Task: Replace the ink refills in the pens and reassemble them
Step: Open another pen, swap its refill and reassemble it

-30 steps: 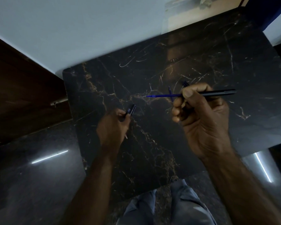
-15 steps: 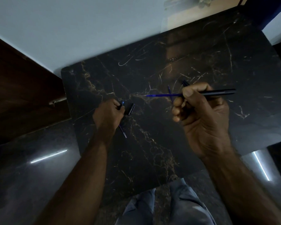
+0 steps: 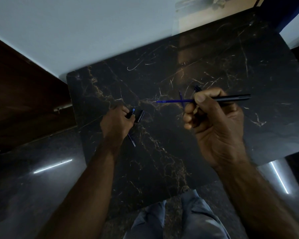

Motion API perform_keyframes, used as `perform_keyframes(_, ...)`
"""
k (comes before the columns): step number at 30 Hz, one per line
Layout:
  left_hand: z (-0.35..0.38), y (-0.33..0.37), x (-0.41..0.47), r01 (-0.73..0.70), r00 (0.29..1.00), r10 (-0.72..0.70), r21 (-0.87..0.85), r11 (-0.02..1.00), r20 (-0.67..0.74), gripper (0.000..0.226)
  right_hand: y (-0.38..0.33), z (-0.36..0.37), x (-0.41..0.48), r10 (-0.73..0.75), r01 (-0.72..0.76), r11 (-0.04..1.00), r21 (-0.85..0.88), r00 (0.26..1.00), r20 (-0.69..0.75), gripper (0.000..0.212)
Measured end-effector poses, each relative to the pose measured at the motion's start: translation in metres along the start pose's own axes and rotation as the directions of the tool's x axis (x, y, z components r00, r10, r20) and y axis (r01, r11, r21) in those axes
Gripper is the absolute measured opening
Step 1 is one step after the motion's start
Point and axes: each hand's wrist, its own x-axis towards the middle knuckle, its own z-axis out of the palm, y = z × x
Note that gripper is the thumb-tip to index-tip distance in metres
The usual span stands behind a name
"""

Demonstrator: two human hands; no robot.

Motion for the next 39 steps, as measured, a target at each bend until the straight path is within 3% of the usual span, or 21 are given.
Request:
perform_keyframes(13, -0.012, 0.007, -0.008, -0.007, 1.000, 0.006, -0.031, 1.000, -0.014, 0.026, 0.001, 0.000, 0.000, 0.010, -0.010, 1.000, 0.008, 1.000, -0.007, 0.008)
perform_keyframes(15, -0.027, 0.011, -0.010, 0.002, 0.999, -0.008, -0.176, 0.984, -0.032, 0.023, 0.000, 0.000, 0.000, 0.012, -0.012, 1.000, 0.010, 1.000, -0.007, 0.009)
perform_keyframes(16, -0.038, 0.015, -0.011, 0.011, 0.999, -0.027, -0.371, 0.929, -0.039, 0.021, 0.000, 0.001, 0.001, 0.012, -0.012, 1.000, 0.013, 1.000, -0.006, 0.009)
perform_keyframes(18, -0.064, 0.030, -0.020, 0.051, 0.999, -0.026, -0.769, 0.638, 0.045, 0.023, 0.001, 0.003, 0.003, 0.016, -0.016, 0.999, 0.028, 1.000, -0.006, 0.009)
perform_keyframes(20, -0.094, 0.050, -0.039, 0.075, 0.964, 0.224, -0.952, 0.296, 0.145, 0.030, 0.004, 0.008, 0.005, 0.020, -0.019, 0.998, 0.059, 1.000, -0.006, 0.010)
perform_keyframes(21, -0.108, 0.061, -0.049, 0.087, 0.926, 0.350, -0.981, 0.174, 0.145, 0.032, 0.006, 0.012, 0.007, 0.023, -0.022, 0.996, 0.081, 1.000, -0.007, 0.011)
perform_keyframes(22, -0.118, 0.071, -0.057, 0.081, 0.894, 0.432, -0.991, 0.105, 0.119, 0.032, 0.008, 0.018, 0.008, 0.029, -0.028, 0.994, 0.105, 1.000, -0.008, 0.012)
perform_keyframes(24, -0.129, 0.089, -0.067, 0.029, 0.891, 0.450, -0.998, 0.058, 0.052, 0.024, 0.012, 0.029, 0.010, 0.041, -0.040, 0.989, 0.143, 0.999, -0.005, 0.011)
perform_keyframes(28, -0.134, 0.105, -0.073, -0.016, 0.975, 0.223, -1.000, 0.023, -0.010, 0.018, 0.015, 0.043, 0.010, 0.054, -0.057, 0.982, 0.179, 0.998, 0.020, 0.007)
perform_keyframes(31, -0.142, 0.081, -0.060, 0.015, 0.998, 0.056, -0.974, -0.225, 0.002, 0.018, 0.010, 0.033, 0.011, 0.076, -0.069, 0.978, 0.195, 0.997, -0.027, 0.008)
perform_keyframes(32, -0.145, 0.067, -0.053, -0.002, 1.000, 0.012, -0.965, -0.260, -0.005, 0.017, 0.008, 0.027, 0.011, 0.081, -0.070, 0.979, 0.191, 0.995, -0.053, 0.010)
perform_keyframes(33, -0.144, 0.052, -0.046, -0.020, 0.999, -0.033, -0.976, -0.217, -0.013, 0.016, 0.006, 0.020, 0.011, 0.084, -0.069, 0.980, 0.184, 0.994, -0.075, 0.012)
perform_keyframes(34, -0.139, 0.040, -0.041, -0.015, 0.997, -0.075, -0.994, -0.108, -0.007, 0.014, 0.004, 0.014, 0.011, 0.085, -0.068, 0.982, 0.176, 0.992, -0.091, 0.012)
perform_keyframes(37, -0.095, 0.023, -0.041, 0.182, 0.983, -0.096, -0.885, 0.429, 0.156, 0.017, 0.001, 0.001, 0.010, 0.089, -0.072, 0.984, 0.160, 0.991, -0.103, 0.014)
perform_keyframes(39, -0.056, 0.023, -0.049, 0.251, 0.945, -0.016, -0.693, 0.676, 0.328, 0.021, 0.003, 0.000, 0.008, 0.082, -0.068, 0.987, 0.146, 0.992, -0.092, 0.017)
